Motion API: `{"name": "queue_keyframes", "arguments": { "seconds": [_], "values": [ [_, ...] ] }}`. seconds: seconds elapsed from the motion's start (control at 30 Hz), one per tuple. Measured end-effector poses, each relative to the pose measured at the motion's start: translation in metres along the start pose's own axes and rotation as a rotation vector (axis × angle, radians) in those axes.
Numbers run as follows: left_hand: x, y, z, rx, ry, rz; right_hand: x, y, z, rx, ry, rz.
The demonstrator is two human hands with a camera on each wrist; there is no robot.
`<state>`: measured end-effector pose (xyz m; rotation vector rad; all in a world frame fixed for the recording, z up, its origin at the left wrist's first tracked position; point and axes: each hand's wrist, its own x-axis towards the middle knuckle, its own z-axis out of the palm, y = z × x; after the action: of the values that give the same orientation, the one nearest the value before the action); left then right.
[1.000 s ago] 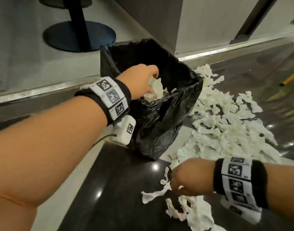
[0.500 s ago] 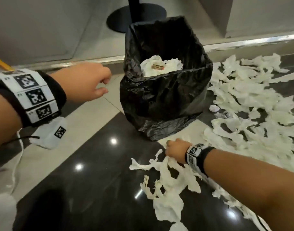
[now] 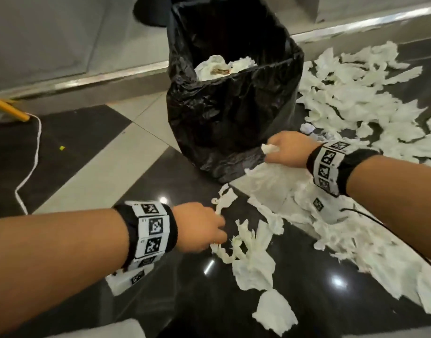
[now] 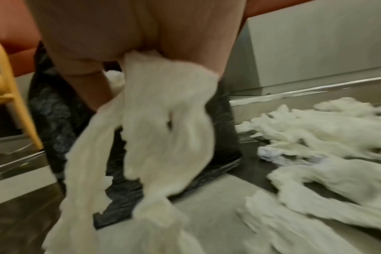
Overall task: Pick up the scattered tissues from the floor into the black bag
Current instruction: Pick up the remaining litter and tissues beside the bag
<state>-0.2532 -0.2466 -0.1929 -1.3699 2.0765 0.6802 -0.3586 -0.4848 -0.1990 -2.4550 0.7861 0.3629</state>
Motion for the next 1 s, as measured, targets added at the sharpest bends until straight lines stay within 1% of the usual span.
{"name": "queue_keyframes", "arguments": {
  "seconds": [0.1,0.17,0.2,0.23,0.3,0.37,0.4,0.47,0.53,0.6,0.67,0.73,0.8,0.83,0.9,1.0],
  "values": [
    [0.023,0.012,0.027,0.033,0.020,0.159,-0.027,0.018,-0.018,0.013,0.111,0.149],
    [0.044,0.013,0.040,0.032,0.054,0.202,-0.040,0.027,-0.024,0.016,0.153,0.226],
    [0.053,0.014,0.042,0.035,0.066,0.207,-0.045,0.031,-0.026,0.033,0.162,0.241],
    [0.063,0.015,0.044,0.039,0.062,0.218,-0.048,0.036,-0.027,0.062,0.172,0.254],
    [0.077,0.019,0.046,0.051,0.002,0.246,-0.058,0.038,-0.026,0.118,0.186,0.239],
    [0.088,0.023,0.051,0.097,-0.051,0.277,-0.064,0.034,-0.021,0.165,0.189,0.185],
    [0.089,0.024,0.052,0.121,-0.061,0.263,-0.065,0.031,-0.016,0.171,0.175,0.164],
    [0.087,0.021,0.051,0.050,-0.077,0.167,-0.065,0.024,-0.004,0.147,0.123,0.136],
    [0.081,0.015,0.045,-0.025,-0.058,0.137,-0.063,0.019,0.016,0.103,0.053,0.124],
    [0.074,0.007,0.041,-0.270,0.040,0.058,-0.060,0.016,0.043,0.015,-0.044,0.085],
    [0.065,0.001,0.039,-0.526,0.212,-0.012,-0.060,0.012,0.074,-0.089,-0.164,0.010],
    [0.055,-0.002,0.037,-0.727,0.342,-0.135,-0.060,0.012,0.104,-0.232,-0.301,-0.089],
    [0.043,-0.001,0.036,-0.888,0.408,-0.240,-0.061,0.012,0.128,-0.369,-0.408,-0.137],
    [0.038,-0.002,0.036,-0.913,0.426,-0.272,-0.061,0.012,0.137,-0.409,-0.424,-0.154],
    [0.031,-0.006,0.039,-0.900,0.437,-0.330,-0.058,0.012,0.143,-0.431,-0.374,-0.155],
    [0.025,-0.017,0.041,-0.783,0.387,-0.429,-0.053,0.007,0.131,-0.427,-0.342,-0.133]
  ]
}}
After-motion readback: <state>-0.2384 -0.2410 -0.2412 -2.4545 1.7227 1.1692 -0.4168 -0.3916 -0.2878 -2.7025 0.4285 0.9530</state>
